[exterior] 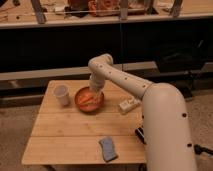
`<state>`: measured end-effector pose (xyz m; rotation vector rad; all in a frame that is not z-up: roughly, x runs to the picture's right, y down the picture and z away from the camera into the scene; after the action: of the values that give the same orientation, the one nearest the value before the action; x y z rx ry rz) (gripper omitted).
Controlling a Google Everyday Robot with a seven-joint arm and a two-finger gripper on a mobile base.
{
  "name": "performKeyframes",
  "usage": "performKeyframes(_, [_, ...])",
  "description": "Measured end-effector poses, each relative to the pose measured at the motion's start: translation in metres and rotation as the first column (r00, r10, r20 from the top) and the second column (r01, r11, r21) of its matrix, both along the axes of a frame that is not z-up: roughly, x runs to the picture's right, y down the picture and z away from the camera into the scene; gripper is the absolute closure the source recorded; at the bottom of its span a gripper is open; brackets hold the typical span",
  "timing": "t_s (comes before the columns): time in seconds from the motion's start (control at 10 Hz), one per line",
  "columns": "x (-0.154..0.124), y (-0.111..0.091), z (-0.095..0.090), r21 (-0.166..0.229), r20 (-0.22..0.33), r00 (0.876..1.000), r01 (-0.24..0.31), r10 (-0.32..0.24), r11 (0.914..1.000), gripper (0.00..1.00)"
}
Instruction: Place the pepper in the ceramic bowl
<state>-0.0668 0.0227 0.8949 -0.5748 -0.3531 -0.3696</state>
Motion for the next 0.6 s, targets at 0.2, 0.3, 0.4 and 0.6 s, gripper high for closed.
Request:
performKeyframes(0.2, [0.0001,-0.0003,0.0000,-0.001,0.001,1.000,-0.001,0.001,1.0000,0.61])
performKeyframes(0.3, [0.0004,-0.0005,0.0002,-0.001,0.001,1.000,-0.001,0.001,1.0000,0.61])
performKeyframes(0.4, [0.0008,-0.0001,0.0006,-0.002,0.000,1.000,-0.001,0.001,1.0000,0.61])
performKeyframes(0.6, [0.0011,0.0003,0.0011,-0.003,0.001,1.000,-0.001,0.001,1.0000,0.61])
